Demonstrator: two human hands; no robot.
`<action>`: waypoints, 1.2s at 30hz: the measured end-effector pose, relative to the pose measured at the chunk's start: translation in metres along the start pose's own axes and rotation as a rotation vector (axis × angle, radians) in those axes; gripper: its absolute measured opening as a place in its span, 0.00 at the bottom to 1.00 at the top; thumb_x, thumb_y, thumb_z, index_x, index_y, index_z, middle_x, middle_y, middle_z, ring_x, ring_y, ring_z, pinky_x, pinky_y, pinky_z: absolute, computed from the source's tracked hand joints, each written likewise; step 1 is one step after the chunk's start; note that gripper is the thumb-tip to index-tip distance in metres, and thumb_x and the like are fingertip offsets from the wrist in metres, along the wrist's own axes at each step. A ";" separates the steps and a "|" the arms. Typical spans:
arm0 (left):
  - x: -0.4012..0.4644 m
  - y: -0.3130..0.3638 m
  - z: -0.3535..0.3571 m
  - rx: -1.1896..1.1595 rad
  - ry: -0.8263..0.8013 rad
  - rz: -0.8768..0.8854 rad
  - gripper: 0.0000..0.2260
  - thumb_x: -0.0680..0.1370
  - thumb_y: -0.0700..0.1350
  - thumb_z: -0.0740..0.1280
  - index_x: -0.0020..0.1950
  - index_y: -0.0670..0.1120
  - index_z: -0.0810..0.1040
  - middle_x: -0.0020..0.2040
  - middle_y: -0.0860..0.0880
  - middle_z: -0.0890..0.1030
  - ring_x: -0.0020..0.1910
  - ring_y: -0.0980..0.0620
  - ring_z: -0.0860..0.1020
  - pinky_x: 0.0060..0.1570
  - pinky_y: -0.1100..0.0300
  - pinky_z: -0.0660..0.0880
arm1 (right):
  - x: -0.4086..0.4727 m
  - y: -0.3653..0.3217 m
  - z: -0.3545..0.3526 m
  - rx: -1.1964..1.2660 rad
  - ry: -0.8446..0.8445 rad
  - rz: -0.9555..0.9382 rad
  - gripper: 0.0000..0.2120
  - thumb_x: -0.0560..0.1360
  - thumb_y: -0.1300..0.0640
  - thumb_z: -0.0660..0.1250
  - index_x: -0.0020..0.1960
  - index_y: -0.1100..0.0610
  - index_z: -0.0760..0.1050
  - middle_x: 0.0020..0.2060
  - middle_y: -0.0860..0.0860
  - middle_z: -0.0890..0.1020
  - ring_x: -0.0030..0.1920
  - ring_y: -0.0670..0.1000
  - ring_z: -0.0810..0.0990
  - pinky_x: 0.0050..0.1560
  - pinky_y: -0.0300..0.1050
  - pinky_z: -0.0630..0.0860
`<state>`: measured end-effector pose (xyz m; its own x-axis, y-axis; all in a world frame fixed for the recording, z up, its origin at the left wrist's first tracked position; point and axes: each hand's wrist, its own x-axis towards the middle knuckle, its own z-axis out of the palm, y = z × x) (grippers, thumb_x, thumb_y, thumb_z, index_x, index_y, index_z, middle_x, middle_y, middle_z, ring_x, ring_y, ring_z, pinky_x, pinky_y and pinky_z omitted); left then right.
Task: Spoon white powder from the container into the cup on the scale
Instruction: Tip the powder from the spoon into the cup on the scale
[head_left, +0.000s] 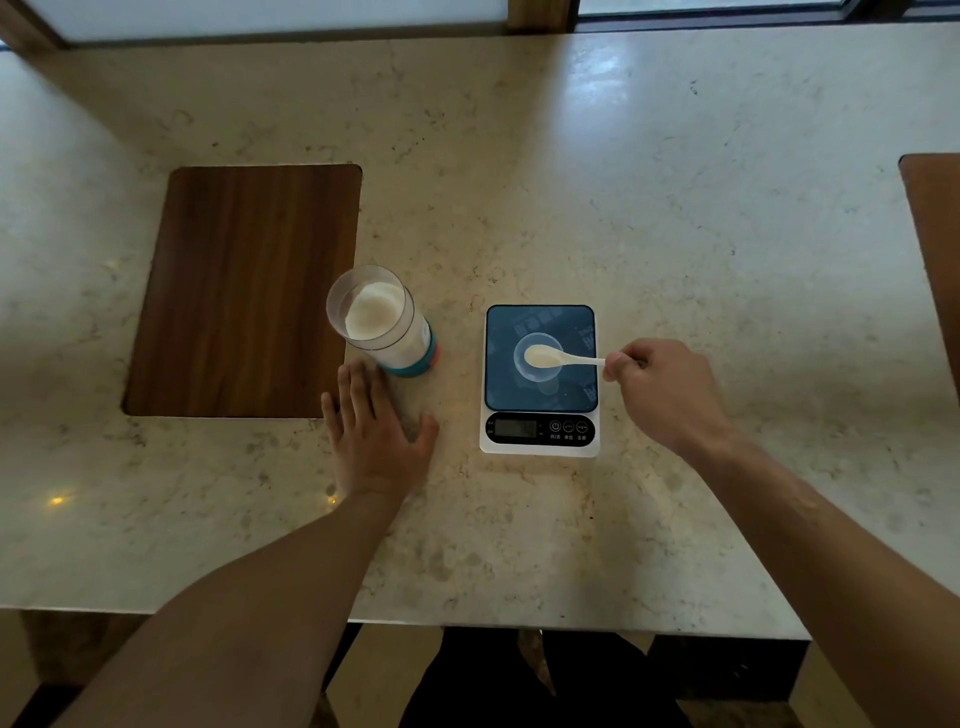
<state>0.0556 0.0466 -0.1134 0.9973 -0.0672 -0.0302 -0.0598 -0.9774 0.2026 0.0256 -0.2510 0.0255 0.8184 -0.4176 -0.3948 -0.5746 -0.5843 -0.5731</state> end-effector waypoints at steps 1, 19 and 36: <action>0.000 0.000 0.000 0.001 0.000 0.001 0.42 0.76 0.66 0.56 0.82 0.42 0.49 0.82 0.41 0.54 0.82 0.45 0.48 0.79 0.46 0.40 | 0.000 -0.001 0.000 -0.009 0.003 -0.005 0.13 0.81 0.55 0.61 0.47 0.57 0.84 0.29 0.44 0.76 0.28 0.43 0.71 0.26 0.37 0.63; 0.000 0.000 0.001 -0.001 0.004 0.003 0.42 0.77 0.66 0.55 0.82 0.42 0.50 0.82 0.41 0.54 0.82 0.45 0.48 0.79 0.44 0.43 | -0.002 -0.006 0.001 -0.095 0.058 -0.119 0.13 0.81 0.55 0.61 0.48 0.58 0.84 0.31 0.48 0.80 0.28 0.45 0.74 0.27 0.38 0.63; 0.000 0.001 -0.001 -0.008 0.001 0.001 0.42 0.76 0.66 0.55 0.82 0.42 0.51 0.82 0.41 0.55 0.82 0.45 0.49 0.79 0.44 0.42 | -0.007 -0.008 -0.004 -0.200 0.186 -0.377 0.09 0.79 0.59 0.66 0.49 0.61 0.84 0.33 0.53 0.79 0.31 0.51 0.74 0.33 0.41 0.70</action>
<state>0.0553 0.0458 -0.1122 0.9973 -0.0682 -0.0289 -0.0607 -0.9758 0.2102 0.0245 -0.2458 0.0359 0.9654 -0.2576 -0.0395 -0.2429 -0.8344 -0.4947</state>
